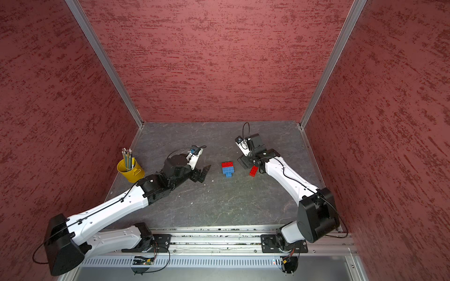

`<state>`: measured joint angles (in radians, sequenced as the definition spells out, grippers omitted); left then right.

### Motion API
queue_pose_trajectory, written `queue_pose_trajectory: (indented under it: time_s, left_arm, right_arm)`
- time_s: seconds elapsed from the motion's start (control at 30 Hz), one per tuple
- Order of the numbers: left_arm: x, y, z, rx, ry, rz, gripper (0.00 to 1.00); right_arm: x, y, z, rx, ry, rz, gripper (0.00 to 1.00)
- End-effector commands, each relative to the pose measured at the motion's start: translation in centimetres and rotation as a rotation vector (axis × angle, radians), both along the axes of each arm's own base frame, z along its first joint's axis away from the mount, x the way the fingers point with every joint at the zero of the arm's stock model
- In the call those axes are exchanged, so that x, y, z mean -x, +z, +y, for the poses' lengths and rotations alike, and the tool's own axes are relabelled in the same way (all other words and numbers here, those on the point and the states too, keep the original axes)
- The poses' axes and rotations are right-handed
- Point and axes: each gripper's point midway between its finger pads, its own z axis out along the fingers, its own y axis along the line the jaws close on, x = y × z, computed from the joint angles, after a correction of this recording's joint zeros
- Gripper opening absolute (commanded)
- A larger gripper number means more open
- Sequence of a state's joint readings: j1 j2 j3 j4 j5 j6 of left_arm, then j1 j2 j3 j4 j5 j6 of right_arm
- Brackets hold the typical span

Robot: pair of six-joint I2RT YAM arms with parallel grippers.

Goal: Assemble a rectangle with lego
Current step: Pick up the lego brick from the center of the board.

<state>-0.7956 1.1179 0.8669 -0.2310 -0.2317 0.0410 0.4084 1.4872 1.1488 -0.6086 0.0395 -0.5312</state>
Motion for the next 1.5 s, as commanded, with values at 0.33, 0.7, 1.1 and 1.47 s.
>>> queue_pose_trajectory:
  time_s: [0.33,0.7,1.1,1.47]
  left_arm:
    - [1.1,-0.6,0.0,0.098,-0.08,0.038,1.0]
    - [3.0,0.2,-1.5,0.177,-0.245,0.0,1.0]
    - [2.8,-0.6,-1.5,0.162,-0.244,0.013,1.0]
    - [2.3,-1.3,-1.2,0.157,-0.228,0.023,1.0]
  right_arm:
    - [1.8,-7.4,-2.2,0.161,0.322,0.329,0.85]
    - [0.2,-9.4,-2.3,0.132,0.28,0.321,0.85]
    - [-0.8,-11.4,-4.0,0.153,0.239,0.322,0.85]
    - [-0.4,-13.0,-4.8,0.167,0.202,0.347,0.75]
